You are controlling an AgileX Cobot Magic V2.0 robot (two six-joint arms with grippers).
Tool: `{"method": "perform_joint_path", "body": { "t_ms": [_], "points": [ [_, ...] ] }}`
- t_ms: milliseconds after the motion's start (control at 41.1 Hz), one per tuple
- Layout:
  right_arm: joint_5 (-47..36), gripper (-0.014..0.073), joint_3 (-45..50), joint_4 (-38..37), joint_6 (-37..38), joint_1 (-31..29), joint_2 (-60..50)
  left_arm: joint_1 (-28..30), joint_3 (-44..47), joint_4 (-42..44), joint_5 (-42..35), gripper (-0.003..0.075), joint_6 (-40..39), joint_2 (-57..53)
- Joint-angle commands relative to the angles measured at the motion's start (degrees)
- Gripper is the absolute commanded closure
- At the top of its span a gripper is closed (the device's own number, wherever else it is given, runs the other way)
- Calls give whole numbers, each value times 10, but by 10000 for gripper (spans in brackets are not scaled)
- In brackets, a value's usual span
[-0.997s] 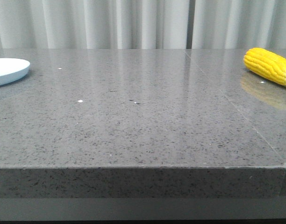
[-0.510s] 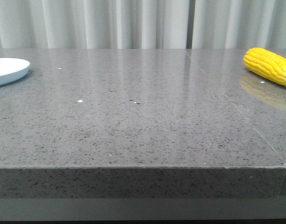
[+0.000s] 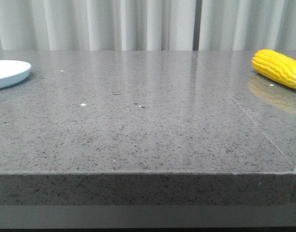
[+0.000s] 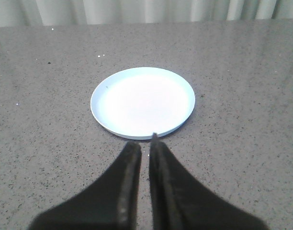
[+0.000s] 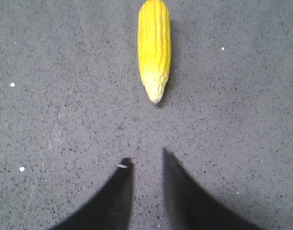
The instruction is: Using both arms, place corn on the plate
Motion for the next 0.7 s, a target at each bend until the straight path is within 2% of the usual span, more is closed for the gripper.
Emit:
{"method": "perform_joint_path", "body": {
  "t_ms": [0,49,97,146,267,535,681],
  "points": [
    [-26,95,-14,-2,-10,-3,9,-4,-16,3,-33,419,9,15],
    [-26,25,-14,-2,-10,-3,13,-4,-16,3,-33,293,9,18],
    [-26,-11,-14,-2,-10,-3,14,-4,-16,3,-32,214,9,22],
    [-27,-10,-14,-2,-10,-3,14,-4,-16,3,-28,179,9,26],
    [-37,-8,-14,-2,-10,-3,14,-4,-27,3,-13,174,9,45],
    [-41,-8,-14,-1,-10,-3,14,-4,-103,3,99,174,9,142],
    [-41,-8,-14,-1,-10,-3,14,-4,-139,3,121,174,9,204]
  ]
}}
